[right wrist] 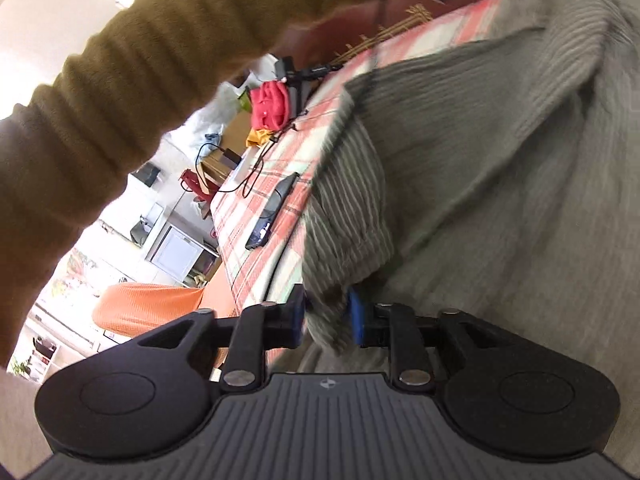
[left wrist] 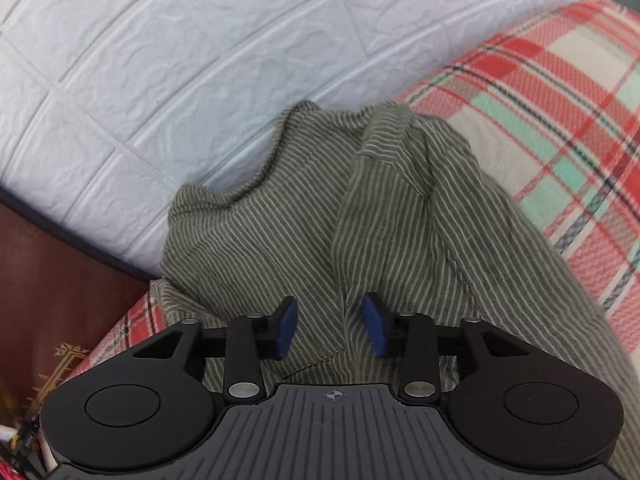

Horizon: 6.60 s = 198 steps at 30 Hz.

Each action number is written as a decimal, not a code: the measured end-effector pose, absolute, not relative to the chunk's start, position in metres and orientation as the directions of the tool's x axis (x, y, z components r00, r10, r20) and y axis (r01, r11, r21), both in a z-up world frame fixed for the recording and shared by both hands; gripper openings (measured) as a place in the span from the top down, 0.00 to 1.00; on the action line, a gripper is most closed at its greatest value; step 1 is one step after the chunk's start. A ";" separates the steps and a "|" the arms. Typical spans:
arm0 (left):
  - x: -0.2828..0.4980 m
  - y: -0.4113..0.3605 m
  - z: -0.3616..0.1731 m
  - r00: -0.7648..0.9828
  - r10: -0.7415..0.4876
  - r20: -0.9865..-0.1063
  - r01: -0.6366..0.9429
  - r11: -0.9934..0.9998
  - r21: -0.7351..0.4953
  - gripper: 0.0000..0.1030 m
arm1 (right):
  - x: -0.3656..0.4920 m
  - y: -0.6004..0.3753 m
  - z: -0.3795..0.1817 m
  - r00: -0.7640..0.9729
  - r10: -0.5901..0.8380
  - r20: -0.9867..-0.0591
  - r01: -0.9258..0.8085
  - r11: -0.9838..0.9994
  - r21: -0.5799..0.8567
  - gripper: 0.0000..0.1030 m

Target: Fold clothes

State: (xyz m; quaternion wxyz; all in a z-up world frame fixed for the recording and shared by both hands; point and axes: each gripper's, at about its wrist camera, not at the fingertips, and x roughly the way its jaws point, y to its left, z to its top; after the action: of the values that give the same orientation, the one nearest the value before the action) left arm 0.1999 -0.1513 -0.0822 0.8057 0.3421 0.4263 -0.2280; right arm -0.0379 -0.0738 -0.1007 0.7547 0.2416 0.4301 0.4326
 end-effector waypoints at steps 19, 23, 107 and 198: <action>0.238 -0.195 -0.074 0.544 -0.237 -0.805 0.658 0.716 0.234 0.40 | 0.038 -0.228 -0.102 0.722 0.410 -0.557 -0.063 0.841 0.537 0.43; 0.247 -0.190 -0.078 0.537 -0.250 -0.806 0.648 0.733 0.204 0.40 | 0.041 -0.234 -0.111 0.725 0.436 -0.533 -0.080 0.823 0.563 0.43; 0.019 0.152 -0.048 0.249 -0.676 -0.693 0.573 0.680 -0.457 0.90 | -0.067 -0.089 -0.034 0.558 0.674 -0.484 -0.363 0.723 0.588 0.53; 0.097 0.019 -0.075 0.576 -0.452 -0.681 0.534 0.839 -0.105 0.41 | -0.172 -0.215 -0.047 0.690 0.442 -0.574 -0.016 0.801 0.598 0.40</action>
State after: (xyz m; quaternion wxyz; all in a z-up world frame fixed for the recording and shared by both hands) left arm 0.0969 0.0186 -0.0746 0.8859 0.0559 0.3670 -0.2783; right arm -0.1722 -0.2152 -0.0474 0.8734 0.2865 0.3714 0.1312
